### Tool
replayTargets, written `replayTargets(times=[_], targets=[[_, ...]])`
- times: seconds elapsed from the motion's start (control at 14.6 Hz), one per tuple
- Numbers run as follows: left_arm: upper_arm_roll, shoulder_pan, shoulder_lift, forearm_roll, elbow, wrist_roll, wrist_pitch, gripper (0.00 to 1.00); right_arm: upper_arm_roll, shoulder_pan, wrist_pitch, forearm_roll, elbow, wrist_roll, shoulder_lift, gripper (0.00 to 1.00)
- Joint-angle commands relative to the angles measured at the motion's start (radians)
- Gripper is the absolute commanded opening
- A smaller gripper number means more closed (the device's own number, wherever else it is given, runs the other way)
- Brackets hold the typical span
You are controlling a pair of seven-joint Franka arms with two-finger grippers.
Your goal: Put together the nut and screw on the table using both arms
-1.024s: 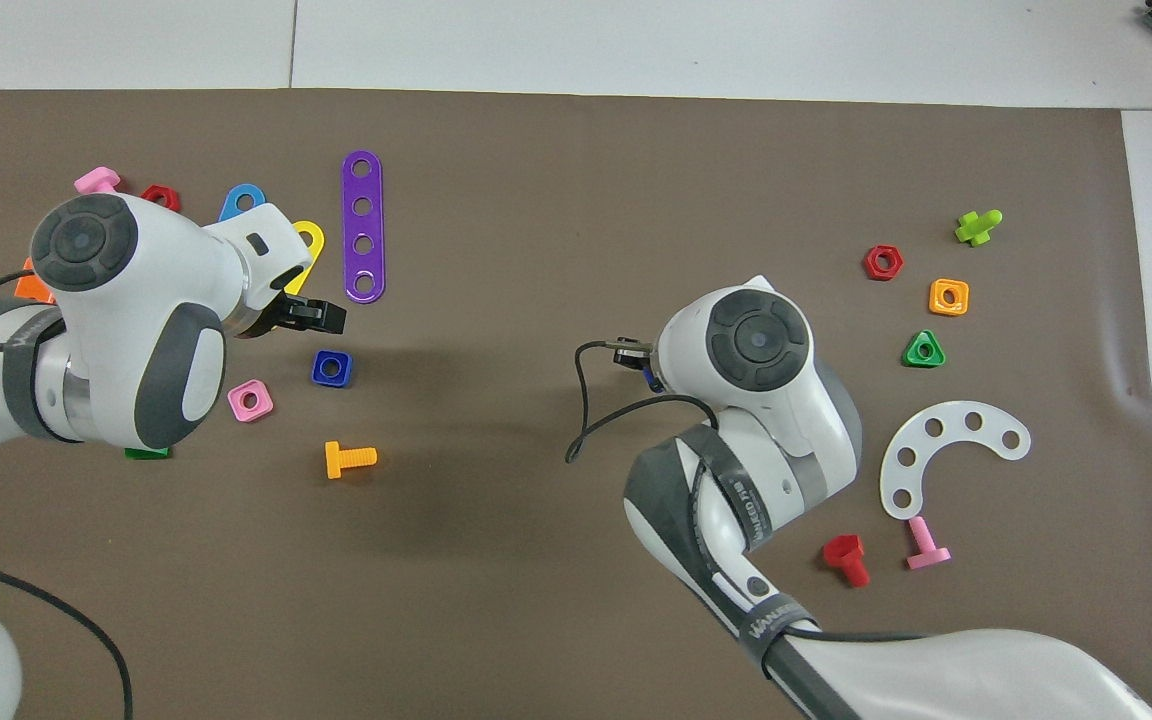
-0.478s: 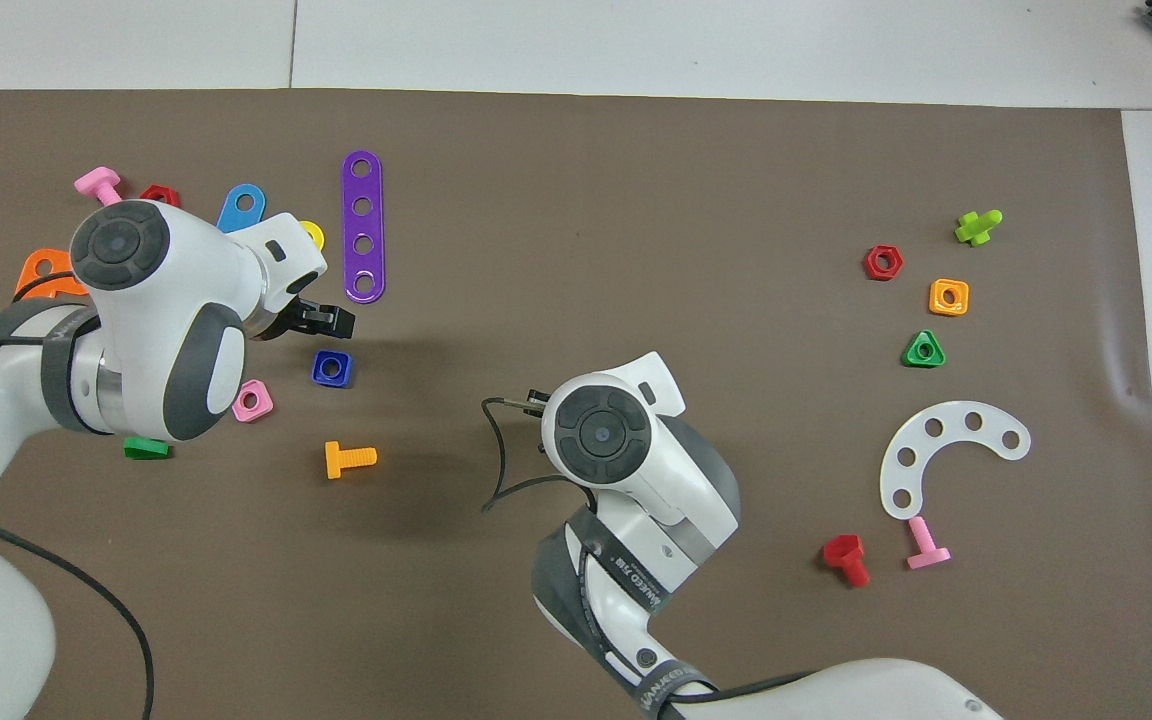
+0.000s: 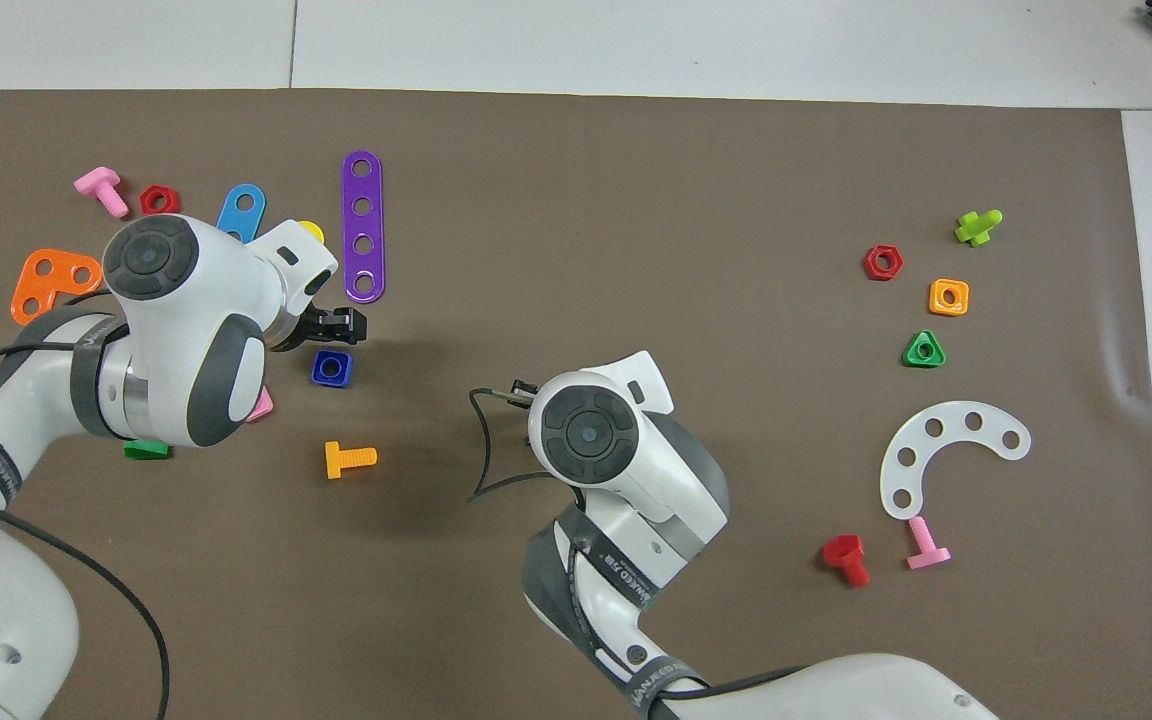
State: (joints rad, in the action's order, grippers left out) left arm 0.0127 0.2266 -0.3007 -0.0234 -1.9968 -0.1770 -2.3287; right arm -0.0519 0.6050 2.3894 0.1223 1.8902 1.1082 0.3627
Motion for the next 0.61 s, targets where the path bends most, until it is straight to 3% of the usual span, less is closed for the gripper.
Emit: replayTargets(times=[0.0,0.14,0.41,0.55], targets=[[-0.010,0.014,0.021,-0.013,-0.074,0.005,-0.072,0.81,-0.008,-0.051,-0.071,0.005,-0.011,-0.008,-0.076,0.99],[-0.010,0.014,0.023,-0.013,-0.077,0.057,-0.072,0.80,-0.008,-0.114,-0.137,0.002,-0.008,-0.123,-0.146,0.99],[-0.010,0.007,0.023,-0.013,-0.077,0.126,-0.070,0.70,-0.008,-0.252,-0.251,-0.007,0.010,-0.382,-0.272,0.99],[-0.010,0.011,0.025,-0.013,-0.083,0.126,-0.066,0.62,-0.006,-0.334,-0.317,-0.070,0.010,-0.515,-0.332,1.00]])
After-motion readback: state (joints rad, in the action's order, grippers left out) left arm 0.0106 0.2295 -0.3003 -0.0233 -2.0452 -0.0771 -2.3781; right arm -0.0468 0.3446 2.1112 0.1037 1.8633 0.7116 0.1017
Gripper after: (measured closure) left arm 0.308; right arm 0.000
